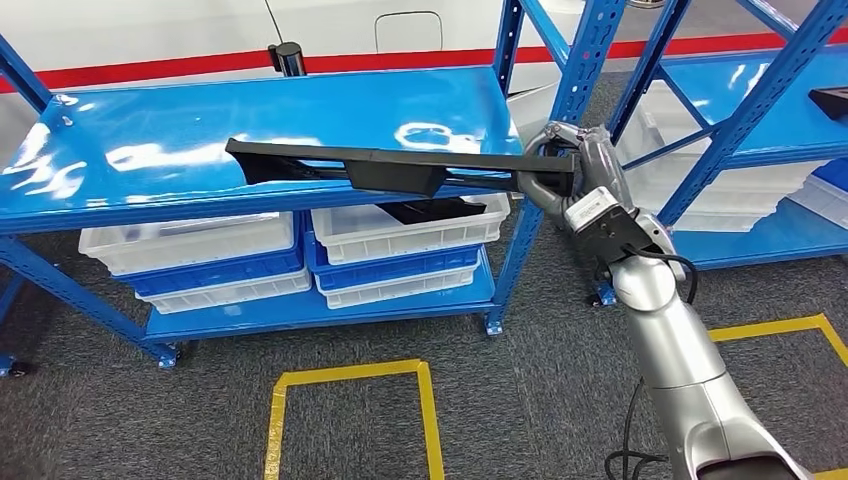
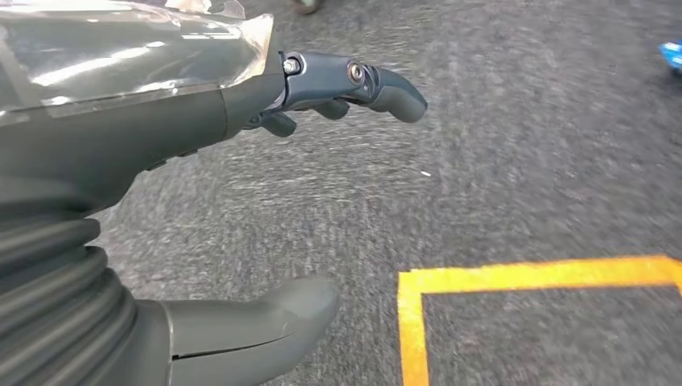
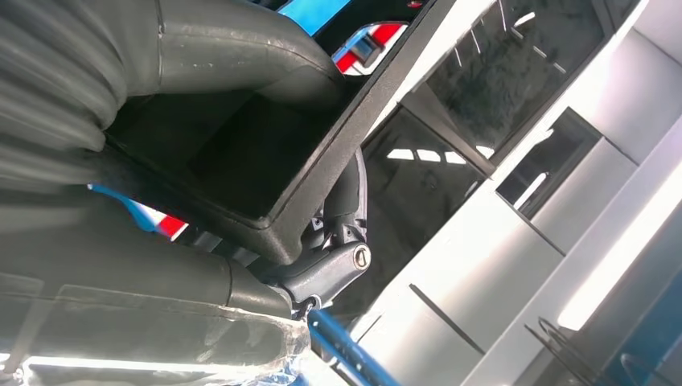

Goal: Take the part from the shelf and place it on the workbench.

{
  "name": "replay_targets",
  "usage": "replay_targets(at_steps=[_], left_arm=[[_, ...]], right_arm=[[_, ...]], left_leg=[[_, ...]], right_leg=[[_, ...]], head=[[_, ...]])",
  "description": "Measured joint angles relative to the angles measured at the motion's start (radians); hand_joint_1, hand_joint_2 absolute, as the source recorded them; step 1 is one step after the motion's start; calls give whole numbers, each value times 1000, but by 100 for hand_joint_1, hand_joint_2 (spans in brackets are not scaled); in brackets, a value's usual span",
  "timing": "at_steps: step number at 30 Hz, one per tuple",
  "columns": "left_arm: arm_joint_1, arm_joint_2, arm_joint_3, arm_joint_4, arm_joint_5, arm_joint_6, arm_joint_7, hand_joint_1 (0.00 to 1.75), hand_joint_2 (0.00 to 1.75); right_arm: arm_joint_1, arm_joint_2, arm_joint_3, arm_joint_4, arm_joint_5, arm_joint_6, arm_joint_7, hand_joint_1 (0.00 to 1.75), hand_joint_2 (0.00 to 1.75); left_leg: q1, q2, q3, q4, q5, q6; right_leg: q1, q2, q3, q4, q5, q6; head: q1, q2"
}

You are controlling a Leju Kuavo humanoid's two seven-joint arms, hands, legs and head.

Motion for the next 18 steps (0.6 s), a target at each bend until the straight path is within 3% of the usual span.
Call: replay_targets(at_steps=[2, 3, 5, 7, 8, 10, 11, 13, 16, 18], left_arm=[[1, 1, 1, 0, 3, 0, -3, 0, 175], [1, 0, 1, 0, 4, 0, -4, 0, 175], [1, 0, 3, 0, 6, 0, -5, 0, 175], [4, 0, 4, 0, 7, 0, -5, 0, 175], [6, -1, 5, 0, 7, 0, -5, 0, 175], [8, -2, 6, 0, 8, 1, -5, 0, 175], [8, -2, 6, 0, 8, 1, -6, 0, 175], [8, -2, 7, 0, 8, 1, -7, 0, 175], [8, 0, 9, 0, 9, 1, -9, 0, 175], [9, 1, 10, 0, 8, 1, -9, 0, 175]], right_arm=[[-5, 3, 4, 5, 4, 0, 1, 175, 175], [-7, 3, 5, 8, 5, -1, 2, 175, 175], [-9, 4, 9, 14, 8, -1, 2, 175, 175], [-6, 4, 13, 21, 10, -2, 2, 175, 175], [-4, 5, 14, 24, 12, -2, 2, 175, 175], [-4, 5, 16, 28, 13, -2, 2, 175, 175], [-6, 6, 17, 29, 14, -2, 2, 175, 175], [-9, 8, 19, 30, 14, -3, 1, 175, 175], [-10, 11, 20, 32, 15, -3, 1, 175, 175], [-11, 14, 21, 32, 15, -4, 1, 175, 175]], left_leg=[[3, 3, 0, -14, 14, 14], [5, 4, -1, -21, 21, 21], [5, 5, -9, -24, 29, 28], [4, 5, -16, -23, 34, 28], [5, 4, -18, -22, 35, 26], [5, 3, -20, -17, 36, 21], [3, 3, -24, -11, 35, 17], [-2, 3, -32, -2, 35, 5], [1, 1, -42, 4, 37, -11], [7, 0, -63, 52, -3, -22]], right_leg=[[1, 0, -16, 24, -17, 5], [1, 0, -36, 65, -40, 3], [-2, 0, -93, 197, -102, -2], [-5, 0, -126, 287, -133, 5], [-7, 0, -114, 275, -126, 14], [-13, -1, -38, 145, -81, 32], [-13, -1, 1, 77, -61, 35], [-11, 2, 36, 8, -44, 28], [-12, 4, 29, 8, -36, 8], [-17, 3, 26, 6, -29, -4]], head=[[2, 0], [3, 0], [5, 0], [5, 0], [5, 0], [5, 0], [5, 0], [4, 0], [4, 0], [2, 0]])
